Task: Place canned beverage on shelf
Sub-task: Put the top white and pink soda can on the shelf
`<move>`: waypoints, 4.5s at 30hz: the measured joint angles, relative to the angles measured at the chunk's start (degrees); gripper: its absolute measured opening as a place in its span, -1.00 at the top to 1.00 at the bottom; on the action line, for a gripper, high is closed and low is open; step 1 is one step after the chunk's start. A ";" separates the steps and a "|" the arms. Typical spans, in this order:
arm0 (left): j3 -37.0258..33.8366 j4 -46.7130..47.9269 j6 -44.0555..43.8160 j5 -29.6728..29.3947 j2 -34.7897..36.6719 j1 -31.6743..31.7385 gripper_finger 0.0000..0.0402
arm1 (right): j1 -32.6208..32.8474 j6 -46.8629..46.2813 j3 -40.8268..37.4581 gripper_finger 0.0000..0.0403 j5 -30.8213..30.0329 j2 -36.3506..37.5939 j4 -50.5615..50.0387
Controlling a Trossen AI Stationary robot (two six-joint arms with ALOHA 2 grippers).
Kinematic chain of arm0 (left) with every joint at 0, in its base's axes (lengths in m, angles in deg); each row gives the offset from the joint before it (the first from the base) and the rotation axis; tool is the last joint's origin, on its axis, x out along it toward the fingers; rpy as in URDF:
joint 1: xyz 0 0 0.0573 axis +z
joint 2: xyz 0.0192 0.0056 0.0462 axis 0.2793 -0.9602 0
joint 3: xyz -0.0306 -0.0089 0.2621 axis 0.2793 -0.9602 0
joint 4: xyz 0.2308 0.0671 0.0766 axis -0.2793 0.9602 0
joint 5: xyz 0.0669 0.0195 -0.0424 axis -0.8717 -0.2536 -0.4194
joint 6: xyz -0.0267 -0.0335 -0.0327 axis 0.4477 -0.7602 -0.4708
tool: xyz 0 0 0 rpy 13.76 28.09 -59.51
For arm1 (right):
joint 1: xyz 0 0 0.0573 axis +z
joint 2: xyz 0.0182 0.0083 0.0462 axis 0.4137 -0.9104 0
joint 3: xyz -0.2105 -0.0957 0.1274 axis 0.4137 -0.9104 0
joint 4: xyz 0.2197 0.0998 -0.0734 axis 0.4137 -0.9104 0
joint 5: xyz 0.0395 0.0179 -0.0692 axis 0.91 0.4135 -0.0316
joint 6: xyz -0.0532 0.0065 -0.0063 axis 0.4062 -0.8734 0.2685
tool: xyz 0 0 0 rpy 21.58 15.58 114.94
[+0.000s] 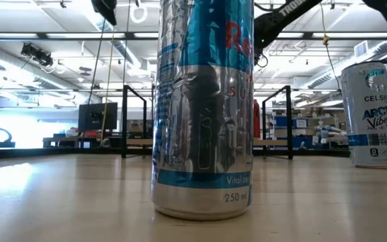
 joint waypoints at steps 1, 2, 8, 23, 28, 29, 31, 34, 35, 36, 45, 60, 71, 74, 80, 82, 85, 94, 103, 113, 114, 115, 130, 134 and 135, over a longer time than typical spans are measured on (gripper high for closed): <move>-0.66 0.03 -0.03 0.00 0.56 0.00 -0.45 | -0.07 0.00 0.07 -0.55 -0.06 -0.32 -0.03; -1.30 0.01 -0.05 0.02 1.19 0.00 -0.45 | -0.07 0.00 0.23 -0.55 0.07 -0.72 -0.13; -2.83 -0.12 -1.50 0.03 3.38 0.00 -0.45 | -0.03 -0.02 0.38 -0.55 0.39 -1.86 0.38; -2.81 -0.77 -1.43 0.00 3.82 0.02 -0.45 | 0.82 0.00 0.38 -0.55 -0.31 -2.70 -1.79; -2.81 -1.27 -1.40 0.01 3.82 0.02 -0.45 | 1.21 0.02 0.38 -0.55 -1.32 -2.70 -2.22; -2.81 -1.48 -1.33 0.01 3.82 0.02 -0.45 | 1.27 0.02 0.38 -0.53 -1.85 -2.70 -2.51; -2.81 -1.87 -0.85 0.01 3.80 0.02 -0.45 | 1.25 0.00 0.36 -0.49 -2.18 -2.70 -2.58; -2.81 -2.13 0.05 -0.01 3.80 0.02 -0.45 | 1.25 0.00 0.36 -0.40 -3.30 -2.70 -2.57; -2.81 -2.20 0.08 -0.01 3.80 0.02 -0.45 | 1.25 -0.05 0.36 -0.37 -4.17 -2.70 -2.63; -2.81 -2.27 0.08 -0.01 3.80 0.02 -0.45 | 1.25 -0.11 0.36 -0.35 -4.76 -2.67 -2.70; -2.81 -2.34 0.14 -0.01 3.77 0.02 -0.45 | 0.94 -3.32 0.36 -0.27 -5.98 -2.59 -2.26; -2.81 -2.31 1.58 -0.01 3.77 0.02 -0.45 | -3.03 -6.01 -0.42 -0.24 -4.85 1.49 -4.72; -2.81 -2.30 1.56 0.01 3.77 0.02 -0.45 | -4.50 -4.91 -5.82 -0.24 -6.64 5.78 -2.90; -2.81 -2.30 1.56 0.01 3.77 0.02 -0.45 | -4.66 -4.93 -8.68 -0.24 -6.69 5.77 0.39; -2.81 -2.30 1.56 0.01 3.77 0.02 -0.45 | -4.95 -4.93 -10.62 -0.24 -6.95 5.74 3.93; -2.81 -2.30 1.54 0.01 3.77 0.04 -0.45 | -4.98 -4.53 -10.72 -0.24 -7.57 5.74 3.93; -2.81 -2.32 1.56 0.01 3.77 0.03 -0.45 | -5.26 -3.51 -10.72 -0.24 -10.22 5.74 4.26; -2.81 -2.34 1.56 0.01 3.75 0.04 -0.45 | -6.81 -4.04 -10.90 -0.24 -9.35 5.66 3.43; -2.81 -2.41 1.57 0.01 3.75 0.03 -0.45 | -6.60 -3.66 -10.90 -0.24 -8.09 5.26 3.08; -2.81 -3.59 1.63 0.01 3.75 0.04 -0.45 | -6.64 -3.58 -10.88 -0.40 -8.13 5.30 2.38; -2.81 -3.59 1.64 0.01 3.75 0.04 -0.45 | -6.64 -3.58 -10.88 -0.41 -8.13 5.30 2.38; -2.81 -3.59 1.65 0.01 3.75 0.02 -0.45 | -6.64 -3.60 -10.88 -0.41 -8.13 5.30 2.36; -2.81 -3.62 1.72 0.01 3.75 0.04 -0.45 | -6.24 -1.48 -10.88 -0.53 -8.35 5.30 2.19; -2.81 -3.63 1.71 0.01 3.75 0.04 -0.45 | -5.92 -0.44 -10.88 -0.66 -8.35 5.30 2.23; -2.81 -3.63 1.72 0.01 3.75 0.04 -0.45 | -5.86 -0.42 -10.88 -0.69 -8.33 5.30 2.33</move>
